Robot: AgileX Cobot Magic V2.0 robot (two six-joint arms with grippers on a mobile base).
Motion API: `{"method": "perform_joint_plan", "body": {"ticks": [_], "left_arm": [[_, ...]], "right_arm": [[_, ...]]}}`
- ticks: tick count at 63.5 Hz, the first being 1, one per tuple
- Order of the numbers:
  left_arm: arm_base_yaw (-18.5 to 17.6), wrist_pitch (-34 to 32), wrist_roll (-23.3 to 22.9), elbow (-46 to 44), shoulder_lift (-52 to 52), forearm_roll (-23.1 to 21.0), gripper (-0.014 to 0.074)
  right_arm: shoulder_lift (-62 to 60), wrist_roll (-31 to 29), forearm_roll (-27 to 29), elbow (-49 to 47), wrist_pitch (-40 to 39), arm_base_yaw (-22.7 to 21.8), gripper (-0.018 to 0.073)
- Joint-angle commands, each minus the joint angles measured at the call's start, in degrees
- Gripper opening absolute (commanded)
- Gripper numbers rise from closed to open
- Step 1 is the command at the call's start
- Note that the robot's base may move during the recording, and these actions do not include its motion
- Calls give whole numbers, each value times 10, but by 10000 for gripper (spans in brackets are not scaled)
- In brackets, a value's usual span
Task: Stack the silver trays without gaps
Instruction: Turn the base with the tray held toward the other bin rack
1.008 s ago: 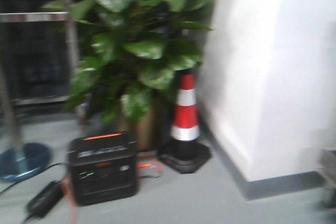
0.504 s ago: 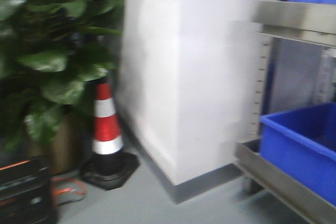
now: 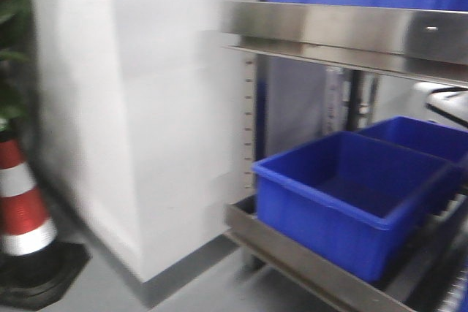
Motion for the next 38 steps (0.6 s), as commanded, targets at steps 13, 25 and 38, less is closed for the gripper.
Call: {"method": "perform_joint_plan", "body": {"ticks": [13,25,38], "left_arm": [[-13,-46,5,-8,-4,-41,-19],[-13,-46,5,-8,-4,-41,-19],[-13,-46,5,-8,-4,-41,-19]], "right_arm": [[1,-8,28,-6,-137,12,-69],[1,-8,28,-6,-137,12,-69],[1,-8,28,-6,-137,12,-69]]}}
